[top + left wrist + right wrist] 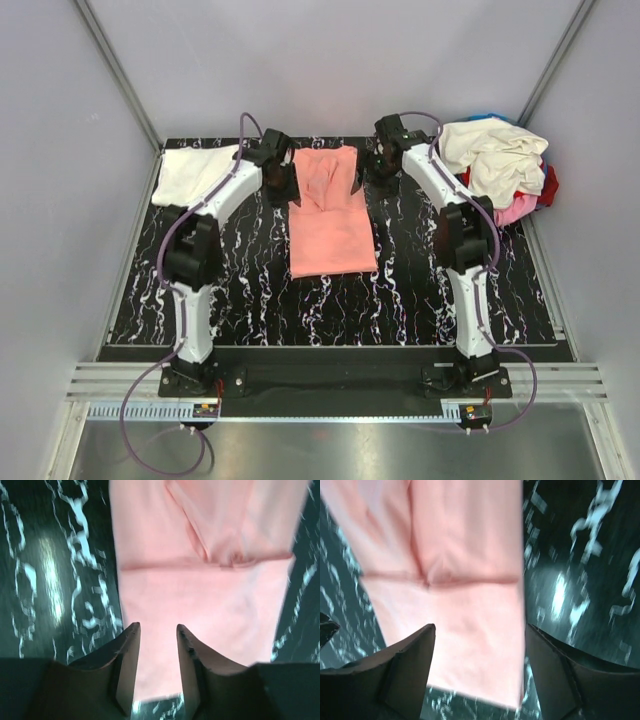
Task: Fold and stack the t-shirts
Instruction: Fold the tshirt
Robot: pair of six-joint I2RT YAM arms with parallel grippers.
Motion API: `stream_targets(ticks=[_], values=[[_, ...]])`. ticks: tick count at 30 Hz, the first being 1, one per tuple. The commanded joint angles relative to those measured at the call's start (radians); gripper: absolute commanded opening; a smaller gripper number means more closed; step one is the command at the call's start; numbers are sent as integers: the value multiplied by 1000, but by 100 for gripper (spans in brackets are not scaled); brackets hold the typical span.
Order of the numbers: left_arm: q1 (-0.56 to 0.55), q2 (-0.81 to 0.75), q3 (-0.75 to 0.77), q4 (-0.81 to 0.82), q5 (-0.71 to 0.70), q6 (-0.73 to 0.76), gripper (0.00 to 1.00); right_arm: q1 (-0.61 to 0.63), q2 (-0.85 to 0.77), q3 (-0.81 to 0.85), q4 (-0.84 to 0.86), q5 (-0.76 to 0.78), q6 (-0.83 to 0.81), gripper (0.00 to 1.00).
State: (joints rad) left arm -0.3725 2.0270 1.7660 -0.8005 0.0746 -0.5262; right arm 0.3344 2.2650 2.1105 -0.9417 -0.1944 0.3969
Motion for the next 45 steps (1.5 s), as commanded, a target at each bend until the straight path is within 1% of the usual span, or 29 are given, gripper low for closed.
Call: stream_targets(ticks=[1,2,3,4,5,6,7,8,9,10,11,12,13,14,15,16,17,18,20,21,24,27,31,35,38,39,40,45], values=[[53,114,156,-98,70,26,43,-53,122,210,-133,26,-44,82],[58,139,186,-139,64,25,43,-60,136,271,-176,27,-49,82],[63,139,208,-150,60,25,43,-67,140,278,-187,30,-50,81],[64,128,202,-151,59,28,43,-70,105,260,-181,32,-50,81],[64,84,187,-129,51,28,45,-69,72,158,-128,32,-53,82],[64,53,121,-109,39,22,47,-71,-14,93,-94,30,-53,82],[64,21,81,-89,37,22,47,-71,-57,25,-62,24,-50,82],[64,-44,-10,-50,34,17,48,-71,-97,-104,-7,20,-37,83],[64,-78,-58,-34,36,12,48,-71,-173,-166,15,16,-29,83],[63,-111,-110,7,40,0,48,-71,-208,-228,36,-12,-24,83],[63,-179,-169,35,44,-8,48,-69,-240,-342,78,-25,-7,83],[60,-216,-289,67,60,-15,48,-72,-271,-400,96,-39,2,83],[58,-255,-351,98,70,-27,48,-71,-330,-456,122,-60,13,82],[55,-321,-411,160,80,-35,48,-71,-358,-574,183,-118,34,81],[47,-355,-525,188,106,-52,48,-71,-405,-634,217,-152,48,80],[43,-384,-581,219,119,-66,48,-71,-423,-688,250,-187,60,77],[38,-436,-633,281,129,-78,48,-72,-436,-778,298,-242,77,74],[24,-457,-721,308,160,-86,48,-69,-459,-818,323,-266,86,72],[6,-511,-789,369,163,-121,48,-69,-478,-920,381,-301,108,66],[-14,-525,-847,392,180,-133,48,-71,-490,-946,398,-304,114,66],[-42,-559,-942,475,194,-188,49,-71,-490,-1017,449,-307,132,65],[-49,-554,-993,552,203,-228,49,-71,-463,-1050,491,-335,145,62],[-63,-544,-999,581,203,-242,49,-71,-455,-1064,512,-335,149,62],[-74,-579,-1002,592,185,-255,50,-71,-455,-1066,524,-330,154,61],[-75,-600,-1001,595,163,-259,57,-71,-447,-1064,527,-329,157,61],[-75,-596,-990,593,154,-258,61,-69,-446,-1061,529,-327,157,61],[-75,-582,-982,584,148,-255,61,-71,-444,-1060,529,-324,158,61],[-82,-510,-974,575,131,-265,60,-69,-433,-1049,524,-323,160,61]])
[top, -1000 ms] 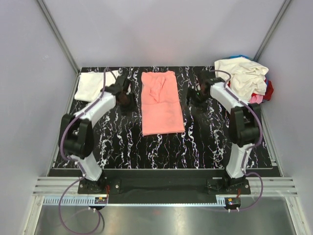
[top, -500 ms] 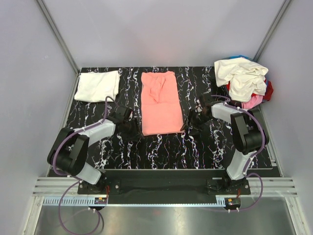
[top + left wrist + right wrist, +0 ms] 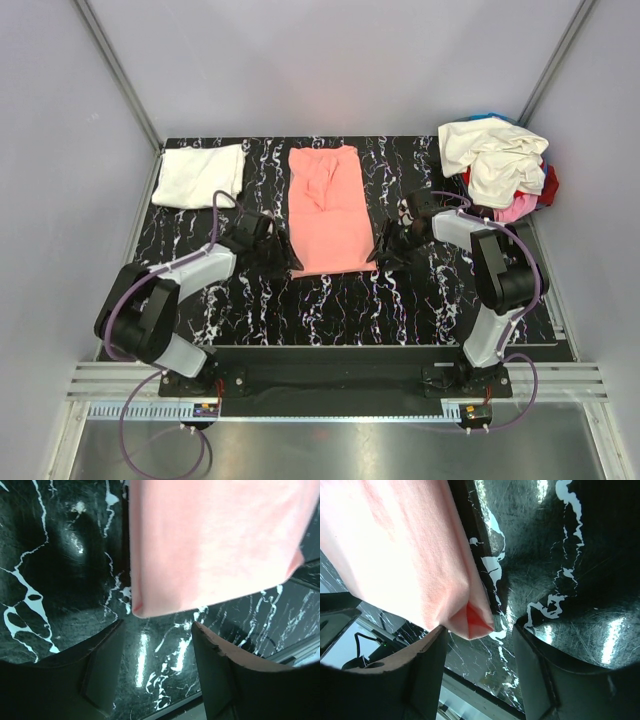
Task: Fold and stack the t-shirts
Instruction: Fold the tshirt
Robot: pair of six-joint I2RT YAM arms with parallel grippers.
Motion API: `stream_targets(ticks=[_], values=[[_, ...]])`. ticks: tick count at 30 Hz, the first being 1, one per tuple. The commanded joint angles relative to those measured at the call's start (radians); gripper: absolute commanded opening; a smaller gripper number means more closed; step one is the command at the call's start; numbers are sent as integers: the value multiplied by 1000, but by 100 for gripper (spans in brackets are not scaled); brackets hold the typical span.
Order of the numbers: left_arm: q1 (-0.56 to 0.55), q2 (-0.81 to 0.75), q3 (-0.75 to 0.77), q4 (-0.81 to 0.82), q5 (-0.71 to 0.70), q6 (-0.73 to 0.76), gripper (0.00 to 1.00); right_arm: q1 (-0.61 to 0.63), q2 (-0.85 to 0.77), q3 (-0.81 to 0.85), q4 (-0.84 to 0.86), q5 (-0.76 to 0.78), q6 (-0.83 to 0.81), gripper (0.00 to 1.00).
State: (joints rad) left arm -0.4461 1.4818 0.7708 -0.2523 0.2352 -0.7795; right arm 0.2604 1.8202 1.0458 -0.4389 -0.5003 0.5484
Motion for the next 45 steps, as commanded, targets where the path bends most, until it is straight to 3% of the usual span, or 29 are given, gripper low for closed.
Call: stream_targets(ticks=[1,9,14,20,25,32,40,45], values=[[-9,57,15,41,-30,-15,58,4,11,14,23,-15,13,61],[-45,117,-19,55,-60,-40,52,3,13,16,22,-4,31,47],[-57,103,2,19,-74,-35,45,3,-5,0,35,-4,31,43],[-69,-24,24,-68,-122,-21,49,3,-143,-49,72,-6,54,61],[-68,-60,70,-117,-151,-10,53,5,-90,0,31,16,54,64],[-62,67,99,-79,-123,-12,59,5,1,-12,62,3,68,65],[-60,130,85,-93,-126,-35,62,23,5,31,-63,86,24,38],[-62,112,53,-94,-131,-43,61,49,14,45,-72,132,35,37]])
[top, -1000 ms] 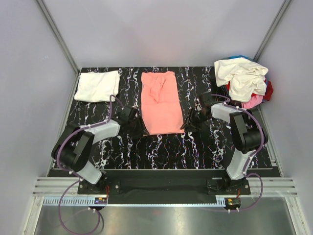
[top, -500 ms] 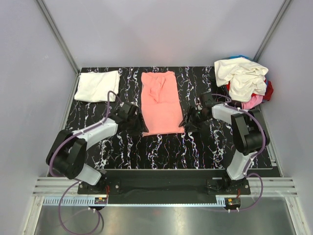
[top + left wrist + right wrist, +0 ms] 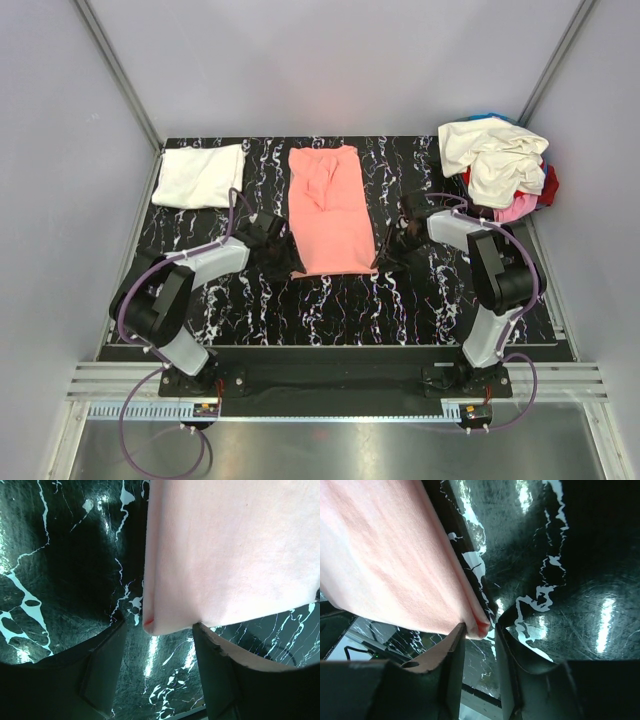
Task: Fold and stack the t-shirts
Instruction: Fold the tshirt
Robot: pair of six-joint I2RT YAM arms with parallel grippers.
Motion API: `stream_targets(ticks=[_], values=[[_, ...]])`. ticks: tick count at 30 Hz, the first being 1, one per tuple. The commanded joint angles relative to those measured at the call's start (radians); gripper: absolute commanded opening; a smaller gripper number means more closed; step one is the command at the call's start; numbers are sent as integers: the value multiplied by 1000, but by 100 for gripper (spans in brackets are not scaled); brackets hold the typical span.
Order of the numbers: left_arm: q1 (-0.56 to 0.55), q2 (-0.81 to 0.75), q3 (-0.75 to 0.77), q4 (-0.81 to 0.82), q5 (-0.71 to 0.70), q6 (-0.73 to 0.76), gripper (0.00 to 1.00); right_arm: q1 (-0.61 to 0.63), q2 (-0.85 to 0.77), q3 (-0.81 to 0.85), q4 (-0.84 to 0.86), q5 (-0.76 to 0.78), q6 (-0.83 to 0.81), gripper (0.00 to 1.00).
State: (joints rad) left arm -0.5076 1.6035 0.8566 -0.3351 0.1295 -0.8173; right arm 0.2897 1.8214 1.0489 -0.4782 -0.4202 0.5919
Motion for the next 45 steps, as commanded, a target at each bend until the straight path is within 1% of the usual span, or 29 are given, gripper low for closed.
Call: stream_targets(ticks=[1,6,8,10,11,12,13,14,17,18,20,21,22,25,29,33,37,40,41,42,43,45], values=[[0,-8,-40,-12,-25,-6,60,23,15,42,-36,55,-9,37],[-3,-20,-64,4,-24,-16,56,35,27,56,-48,72,-9,34],[-5,-17,-62,8,-27,-19,52,39,29,57,-45,78,-1,34],[-5,-11,-59,13,-30,-20,49,43,32,65,-48,92,2,30],[-5,-10,-59,16,-34,-20,41,46,33,65,-48,93,2,28],[-6,-10,-60,24,-33,-22,37,46,32,65,-46,96,2,23],[-6,-10,-64,30,-36,-20,35,48,30,65,-40,98,3,21],[-6,-11,-64,31,-40,-20,28,49,27,60,-37,98,5,20],[-8,-7,-53,38,-57,-17,23,49,23,56,-27,100,5,14],[-6,1,-45,34,-65,-11,20,52,22,56,-23,100,3,13],[-8,10,-27,36,-70,-3,16,52,26,57,-19,100,0,5],[-8,21,-24,42,-71,0,11,52,26,57,-16,100,0,3],[-8,27,-15,47,-71,3,8,52,26,57,-11,100,2,1],[-8,47,-11,77,-62,20,0,52,23,56,-10,100,-4,0],[-14,26,-31,102,-36,27,0,52,7,53,-16,87,-12,0],[-38,-68,-51,52,-54,24,0,52,-46,14,-33,84,-12,0],[-74,-174,-122,31,-48,-8,0,54,-131,-55,-46,87,-10,0],[-159,-261,-160,-5,-79,-55,0,60,-233,-139,-62,81,-4,0],[-210,-283,-171,-13,-102,-81,0,63,-304,-164,-63,80,2,0],[-236,-328,-192,-37,-109,-98,0,68,-341,-217,-71,75,18,0],[-282,-353,-200,-48,-126,-112,0,77,-426,-245,-76,72,26,0],[-325,-433,-228,-93,-128,-161,0,89,-525,-324,-94,73,60,0]])
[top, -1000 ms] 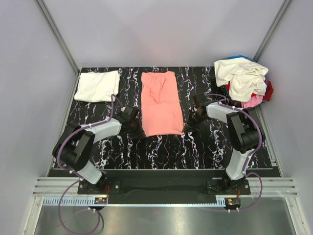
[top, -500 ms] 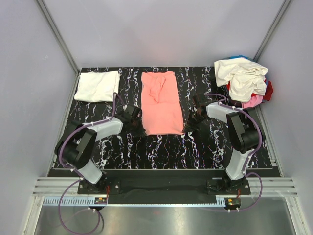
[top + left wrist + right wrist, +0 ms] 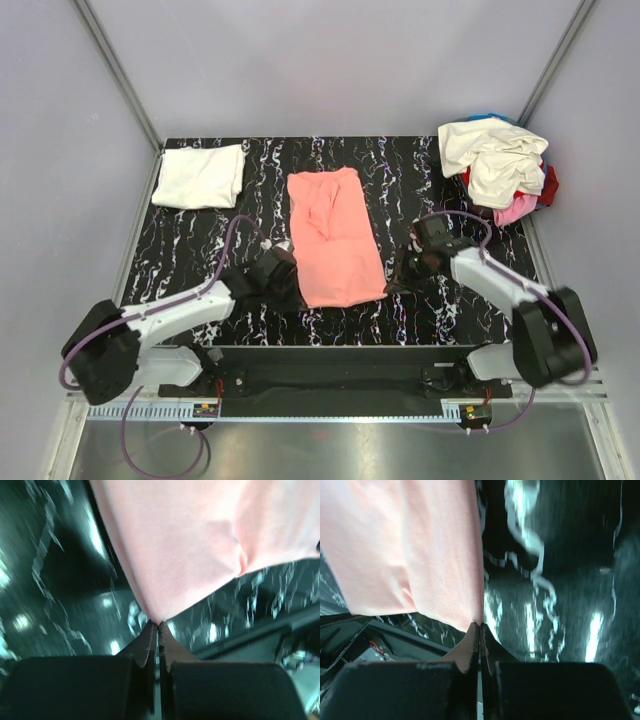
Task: Fold and stack the t-shirts
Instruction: Fold the tshirt
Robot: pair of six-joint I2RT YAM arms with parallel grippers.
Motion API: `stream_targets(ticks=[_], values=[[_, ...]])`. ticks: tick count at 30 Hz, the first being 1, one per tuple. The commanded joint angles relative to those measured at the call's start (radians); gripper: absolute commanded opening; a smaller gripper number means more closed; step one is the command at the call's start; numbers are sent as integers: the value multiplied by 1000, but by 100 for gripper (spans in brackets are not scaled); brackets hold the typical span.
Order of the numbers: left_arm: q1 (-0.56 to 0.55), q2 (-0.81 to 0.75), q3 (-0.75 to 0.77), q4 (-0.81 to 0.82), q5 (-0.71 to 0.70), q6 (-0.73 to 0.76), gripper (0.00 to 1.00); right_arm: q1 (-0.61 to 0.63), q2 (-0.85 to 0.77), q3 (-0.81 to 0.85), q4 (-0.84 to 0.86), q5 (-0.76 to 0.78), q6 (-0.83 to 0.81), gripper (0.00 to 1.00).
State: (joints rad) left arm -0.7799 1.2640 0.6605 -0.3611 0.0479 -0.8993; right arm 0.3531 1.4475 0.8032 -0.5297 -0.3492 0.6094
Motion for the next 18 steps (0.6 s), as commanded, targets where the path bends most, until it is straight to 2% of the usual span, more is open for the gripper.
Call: stream_targets(ticks=[1,6,10,13,18], values=[[-97,-121,-38,-82,-86,-98,0,33,-247,-103,-55,-2,53,0],[-249,-274,-29,-203,-160,-230,0,56,-491,-205,-166,-31,116,0],[-367,-298,22,-269,-213,-296,0,63,-654,-161,-278,-37,139,0],[-403,-276,105,-358,-241,-302,0,63,-681,-81,-346,-2,135,0],[-397,-275,279,-502,-330,-260,0,61,-610,57,-371,33,99,0]])
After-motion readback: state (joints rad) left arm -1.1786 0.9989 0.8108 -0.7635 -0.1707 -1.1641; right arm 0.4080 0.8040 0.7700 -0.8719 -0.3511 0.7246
